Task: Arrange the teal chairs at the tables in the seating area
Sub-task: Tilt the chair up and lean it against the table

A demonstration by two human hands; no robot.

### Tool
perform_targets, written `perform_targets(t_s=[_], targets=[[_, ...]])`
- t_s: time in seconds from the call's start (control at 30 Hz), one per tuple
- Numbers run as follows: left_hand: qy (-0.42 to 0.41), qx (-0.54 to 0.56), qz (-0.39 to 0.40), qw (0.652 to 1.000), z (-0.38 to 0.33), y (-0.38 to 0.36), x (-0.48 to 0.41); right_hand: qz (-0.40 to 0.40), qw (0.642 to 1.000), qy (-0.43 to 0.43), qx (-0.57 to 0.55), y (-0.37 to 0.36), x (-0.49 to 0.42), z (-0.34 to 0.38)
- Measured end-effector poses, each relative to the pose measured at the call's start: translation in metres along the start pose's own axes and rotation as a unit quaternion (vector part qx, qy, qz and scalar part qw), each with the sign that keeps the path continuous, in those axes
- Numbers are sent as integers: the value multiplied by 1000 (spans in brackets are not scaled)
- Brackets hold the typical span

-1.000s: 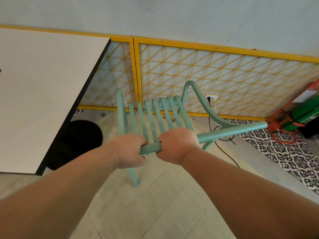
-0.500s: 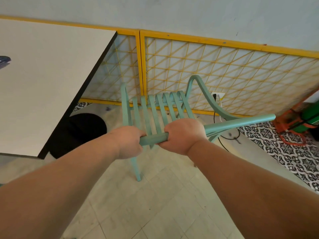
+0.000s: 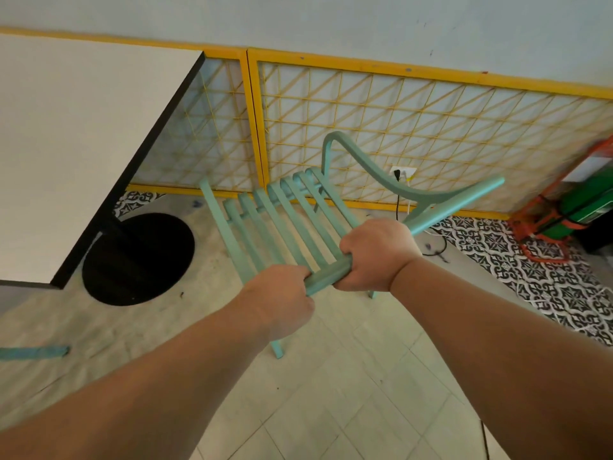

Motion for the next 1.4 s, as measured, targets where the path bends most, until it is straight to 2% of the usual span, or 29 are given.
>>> perform_targets(t_s=[0.1, 0.43, 0.5, 0.57, 0.6, 0.63, 0.67, 0.7, 0.77, 0.8, 0.83, 0.87, 0.9, 0.97, 1.03, 1.17, 1.27, 1.4], targets=[[15, 6, -18, 1000, -10, -6, 4, -17, 1000, 20, 5, -1, 4, -8], [44, 50, -29, 997, -41, -28, 13, 4, 999, 35, 11, -1, 20, -32], [41, 51, -20, 998, -41, -26, 12, 27, 999, 42, 9, 4, 16, -32], [40, 52, -16, 998, -40, -24, 13, 96, 994, 34, -29, 8, 15, -36], [40, 54, -16, 998, -39, -25, 14, 128, 984, -12, -122, 15, 17, -39], [38, 55, -15, 998, -38, -24, 16, 124, 952, -96, -264, 22, 19, -40], [32, 57, -16, 998, -38, -24, 16, 77, 891, -206, -397, 27, 19, -43], [25, 57, -17, 998, -37, -24, 16, -6, 829, -318, -460, 30, 18, -51], [17, 59, -22, 998, -37, -25, 15, -165, 712, -537, -421, 26, 16, -65], [13, 57, -24, 998, -37, -25, 14, -210, 631, -621, -415, 22, 15, -70], [11, 52, -25, 998, -37, -25, 14, -228, 540, -680, -440, 18, 11, -73], [12, 51, -24, 998, -38, -25, 14, -222, 477, -713, -463, 11, 6, -74], [12, 53, -22, 998, -38, -25, 13, -207, 450, -723, -482, 6, 3, -70], [11, 57, -16, 998, -38, -24, 15, -162, 485, -721, -467, -6, -1, -58], [7, 68, -15, 998, -38, -24, 14, -168, 535, -723, -404, -15, 0, -53], [23, 85, -16, 996, -40, -25, 13, -147, 589, -717, -342, -19, -3, -58], [43, 92, -8, 995, -45, -26, 13, -126, 611, -712, -321, -18, -3, -62], [53, 113, -20, 992, -61, -31, 10, -127, 623, -707, -308, -21, -7, -77]])
Point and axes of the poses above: each hand's wrist, its own x-axis away from the middle knuckle, its own y-axis out of the back of the hand, z = x × y, the point moved 1 cm from there along -x, towards the middle knuckle, and after that the axes turned 14 degrees about -z, right-handed, at the moved point
